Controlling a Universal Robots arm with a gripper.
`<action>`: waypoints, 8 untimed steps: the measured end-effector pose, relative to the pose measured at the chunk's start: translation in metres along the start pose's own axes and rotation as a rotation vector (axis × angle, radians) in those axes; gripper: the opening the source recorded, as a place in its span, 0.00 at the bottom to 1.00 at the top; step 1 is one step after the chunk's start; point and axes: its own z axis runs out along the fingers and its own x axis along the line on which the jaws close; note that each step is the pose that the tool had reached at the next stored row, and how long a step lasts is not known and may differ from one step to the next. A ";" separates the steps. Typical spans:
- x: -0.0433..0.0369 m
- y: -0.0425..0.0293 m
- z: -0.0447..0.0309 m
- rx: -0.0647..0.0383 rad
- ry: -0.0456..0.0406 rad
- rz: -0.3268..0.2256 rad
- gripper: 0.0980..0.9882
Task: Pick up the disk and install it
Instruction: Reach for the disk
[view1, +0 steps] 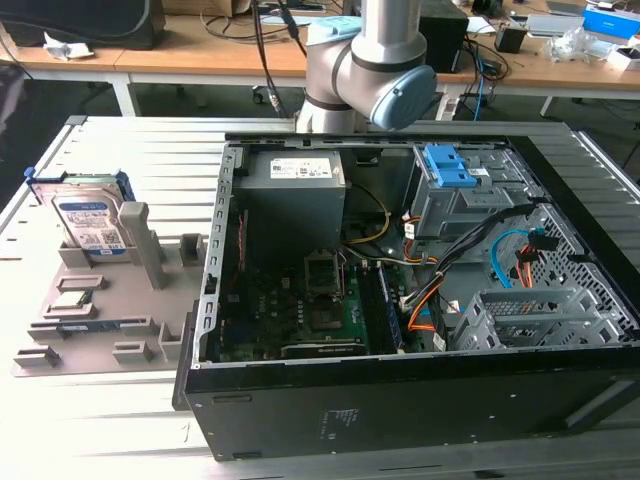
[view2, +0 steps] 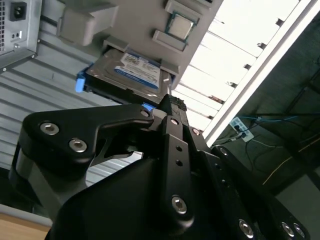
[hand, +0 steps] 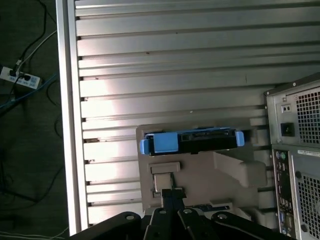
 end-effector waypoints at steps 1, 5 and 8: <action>-0.0075 0.0007 0.0002 0.000 0.0003 0.000 0.01; -0.0114 0.0010 0.0002 0.000 0.0007 0.000 0.01; -0.0116 0.0010 0.0002 0.000 0.0007 0.000 0.01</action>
